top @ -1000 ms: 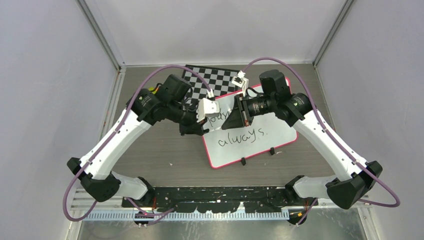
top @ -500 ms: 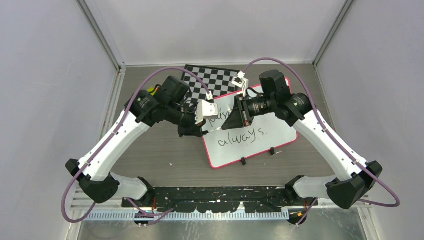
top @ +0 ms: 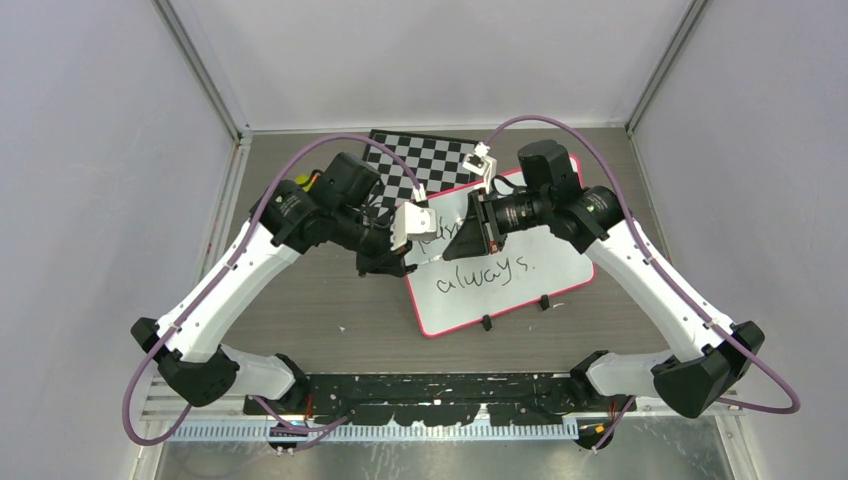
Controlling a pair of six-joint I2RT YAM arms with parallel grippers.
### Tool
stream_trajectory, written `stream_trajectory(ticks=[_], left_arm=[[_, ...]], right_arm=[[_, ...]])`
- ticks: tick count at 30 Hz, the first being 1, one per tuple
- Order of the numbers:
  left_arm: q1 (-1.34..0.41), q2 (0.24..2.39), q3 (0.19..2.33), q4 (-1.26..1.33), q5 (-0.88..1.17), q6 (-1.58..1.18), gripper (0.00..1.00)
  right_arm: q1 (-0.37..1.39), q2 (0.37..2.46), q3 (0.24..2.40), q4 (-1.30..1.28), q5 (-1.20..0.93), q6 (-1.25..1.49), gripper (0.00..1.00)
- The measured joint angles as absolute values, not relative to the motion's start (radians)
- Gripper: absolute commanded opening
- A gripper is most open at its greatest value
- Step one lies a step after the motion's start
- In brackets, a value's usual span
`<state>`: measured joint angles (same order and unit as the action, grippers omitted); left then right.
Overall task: Write a sentence on the whiteboard
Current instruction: Insert the whiteboard marker without the cap into the pen cap.
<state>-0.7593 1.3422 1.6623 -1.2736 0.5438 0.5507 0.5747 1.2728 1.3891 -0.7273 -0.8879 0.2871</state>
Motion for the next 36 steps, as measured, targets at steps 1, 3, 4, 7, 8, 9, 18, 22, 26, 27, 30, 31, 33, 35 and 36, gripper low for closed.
stream_trajectory(ticks=[1, 3, 4, 7, 8, 9, 18, 22, 26, 27, 30, 31, 33, 35, 36], left_arm=[[-0.759, 1.343, 1.664, -1.274, 0.543, 0.547, 0.00], [-0.759, 1.346, 1.668, -1.271, 0.542, 0.532, 0.00], [-0.759, 1.349, 1.670, -1.270, 0.540, 0.525, 0.00], [-0.760, 1.363, 1.683, -1.271, 0.529, 0.496, 0.00], [-0.760, 1.367, 1.687, -1.270, 0.522, 0.485, 0.00], [-0.761, 1.371, 1.689, -1.271, 0.516, 0.475, 0.00], [-0.835, 1.432, 1.741, -1.316, 0.373, 0.435, 0.00], [-0.880, 1.449, 1.745, -1.330, 0.291, 0.438, 0.00], [-0.899, 1.450, 1.745, -1.313, 0.243, 0.436, 0.00], [-0.905, 1.450, 1.747, -1.270, 0.244, 0.434, 0.00], [-0.917, 1.447, 1.748, -1.225, 0.227, 0.425, 0.00], [-0.917, 1.447, 1.748, -1.222, 0.222, 0.424, 0.00], [-0.916, 1.445, 1.745, -1.216, 0.205, 0.424, 0.00], [-0.917, 1.444, 1.742, -1.214, 0.198, 0.424, 0.00], [-0.917, 1.443, 1.741, -1.212, 0.196, 0.423, 0.00]], right_arm=[[0.575, 1.274, 1.389, -0.727, -0.888, 0.287, 0.00], [0.575, 1.277, 1.389, -0.727, -0.889, 0.287, 0.00], [0.575, 1.277, 1.389, -0.727, -0.889, 0.287, 0.00], [0.577, 1.279, 1.389, -0.726, -0.885, 0.287, 0.00], [0.577, 1.280, 1.389, -0.726, -0.880, 0.287, 0.00], [0.576, 1.282, 1.389, -0.726, -0.876, 0.287, 0.00], [0.577, 1.322, 1.403, -0.750, -0.846, 0.292, 0.00], [0.577, 1.343, 1.404, -0.773, -0.849, 0.305, 0.00], [0.577, 1.348, 1.404, -0.767, -0.850, 0.320, 0.00], [0.581, 1.349, 1.403, -0.761, -0.846, 0.321, 0.00], [0.580, 1.351, 1.402, -0.741, -0.846, 0.326, 0.00], [0.580, 1.351, 1.402, -0.732, -0.843, 0.328, 0.00], [0.579, 1.351, 1.397, -0.717, -0.839, 0.334, 0.00], [0.579, 1.351, 1.392, -0.708, -0.839, 0.339, 0.00], [0.579, 1.351, 1.390, -0.705, -0.839, 0.340, 0.00]])
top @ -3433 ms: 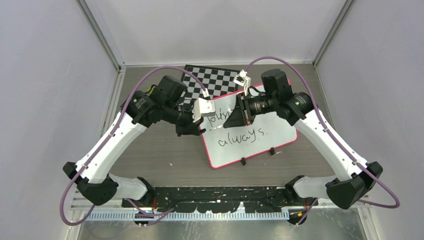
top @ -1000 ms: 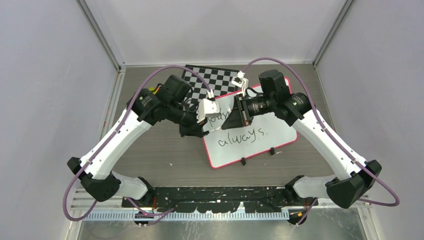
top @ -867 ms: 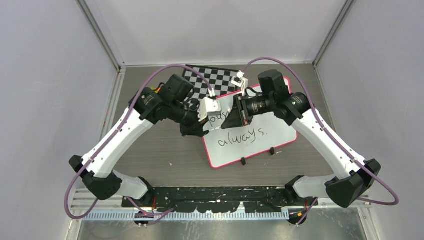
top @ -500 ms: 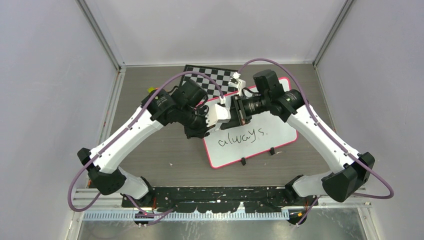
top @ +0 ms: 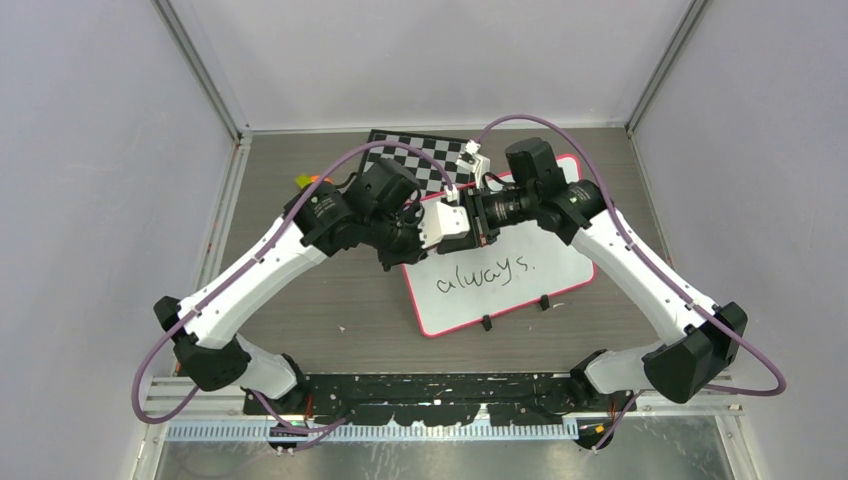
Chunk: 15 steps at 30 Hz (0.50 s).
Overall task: Write a sentence on the whiteboard
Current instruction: Insert the whiteboard marker without the cap into the pen cap.
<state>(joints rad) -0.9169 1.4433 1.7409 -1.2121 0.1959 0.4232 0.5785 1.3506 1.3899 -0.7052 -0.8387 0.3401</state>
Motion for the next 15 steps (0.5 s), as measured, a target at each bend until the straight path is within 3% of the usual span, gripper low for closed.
stream_trajectory(ticks=[6, 15], left_arm=[[-0.926, 1.446, 1.750, -1.219, 0.169, 0.407, 0.00], [-1.090, 1.515, 1.798, -1.296, -0.094, 0.408, 0.00]], right_arm=[[0.578, 1.356, 1.380, -0.680, -0.841, 0.361, 0.00], [0.578, 1.396, 1.372, -0.711, -0.869, 0.444, 0.00]])
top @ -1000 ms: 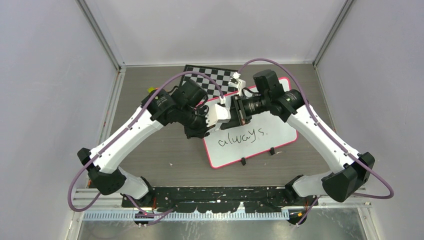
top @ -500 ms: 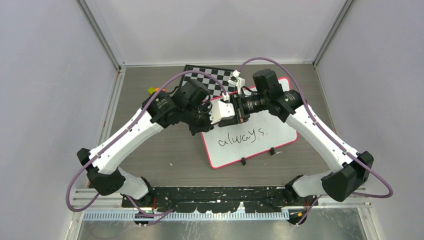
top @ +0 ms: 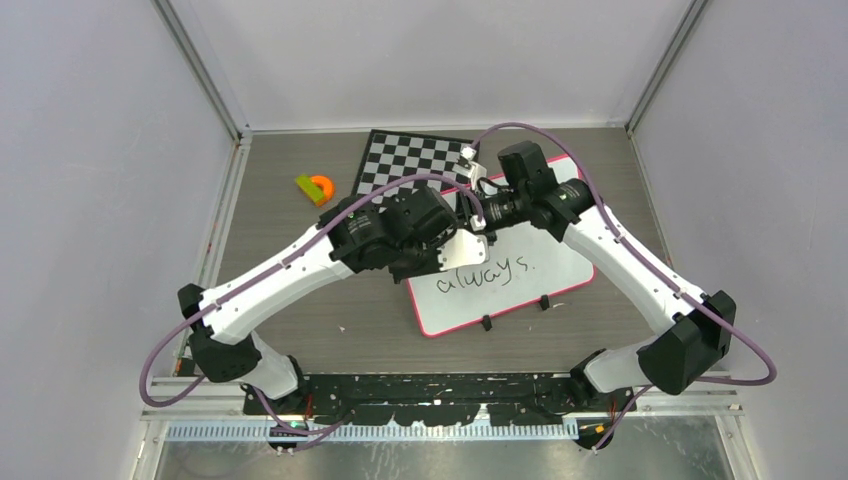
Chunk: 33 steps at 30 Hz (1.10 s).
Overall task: Write a sentence on the whiteboard
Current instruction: Insert the whiteboard marker without the cap into the pen cap, then pass from the right arm to the left
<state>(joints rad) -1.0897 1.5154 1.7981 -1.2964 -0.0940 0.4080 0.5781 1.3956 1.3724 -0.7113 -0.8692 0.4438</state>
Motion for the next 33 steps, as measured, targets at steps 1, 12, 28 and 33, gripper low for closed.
stream_trajectory(ticks=[1, 12, 28, 33], left_arm=[[-1.105, 1.521, 1.798, -1.299, -0.125, 0.408, 0.00], [-1.147, 1.522, 1.793, -1.263, -0.272, 0.430, 0.49], [-0.791, 1.354, 1.774, -1.065, 0.398, 0.256, 0.78], [-0.785, 1.371, 1.717, -1.050, 0.500, 0.215, 0.65]], right_arm=[[0.577, 1.397, 1.367, -0.709, -0.870, 0.459, 0.00], [0.524, 1.398, 1.344, -0.638, -0.916, 0.532, 0.00], [0.445, 1.376, 1.347, -0.661, -1.045, 0.408, 0.00], [0.499, 1.352, 1.351, -0.668, -1.065, 0.388, 0.00]])
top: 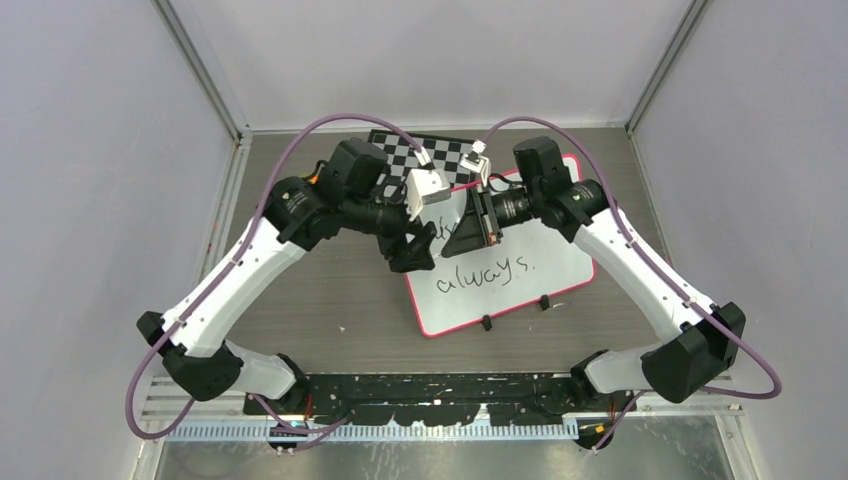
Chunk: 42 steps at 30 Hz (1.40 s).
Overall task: Write a sentence on the whiteboard
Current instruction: Pass from the right arm to the left, then put down the whiteboard marker at the center of the board.
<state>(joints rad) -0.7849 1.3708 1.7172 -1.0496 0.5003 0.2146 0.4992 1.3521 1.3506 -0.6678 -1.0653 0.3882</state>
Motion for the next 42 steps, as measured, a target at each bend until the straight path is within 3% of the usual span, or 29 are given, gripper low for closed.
stream_trajectory(ticks=[6, 7, 9, 11, 18, 22, 28, 31, 42], left_arm=[[-0.785, 1.396, 1.676, -1.028, 0.557, 0.163, 0.35], [-0.785, 1.399, 1.675, -1.024, 0.562, 0.158, 0.27], [-0.782, 1.398, 1.669, -1.021, 0.588, 0.142, 0.11], [-0.776, 1.394, 1.660, -1.012, 0.612, 0.132, 0.00], [-0.607, 1.364, 1.547, -0.931, 0.745, 0.052, 0.00], [-0.390, 1.333, 1.443, -0.879, 0.801, -0.014, 0.00], [0.056, 1.316, 1.371, -0.871, 0.827, 0.049, 0.00], [0.187, 1.329, 1.334, -0.896, 0.776, 0.169, 0.00], [0.221, 1.497, 1.004, -0.833, 0.581, 0.369, 0.03]], right_arm=[[0.533, 1.351, 1.360, -0.667, -1.075, 0.395, 0.00], [0.538, 1.351, 1.365, -0.667, -1.076, 0.397, 0.00], [0.541, 1.350, 1.371, -0.663, -1.068, 0.398, 0.09], [0.539, 1.350, 1.373, -0.660, -1.065, 0.400, 0.24], [0.402, 1.346, 1.383, -0.653, -1.088, 0.416, 0.62], [0.177, 1.346, 1.384, -0.652, -1.129, 0.415, 0.73], [-0.139, 1.371, 1.427, -0.783, -1.181, 0.262, 0.74], [-0.268, 1.437, 1.510, -0.956, -1.169, 0.063, 0.74], [-0.642, 1.578, 1.539, -1.360, -1.081, -0.443, 0.74]])
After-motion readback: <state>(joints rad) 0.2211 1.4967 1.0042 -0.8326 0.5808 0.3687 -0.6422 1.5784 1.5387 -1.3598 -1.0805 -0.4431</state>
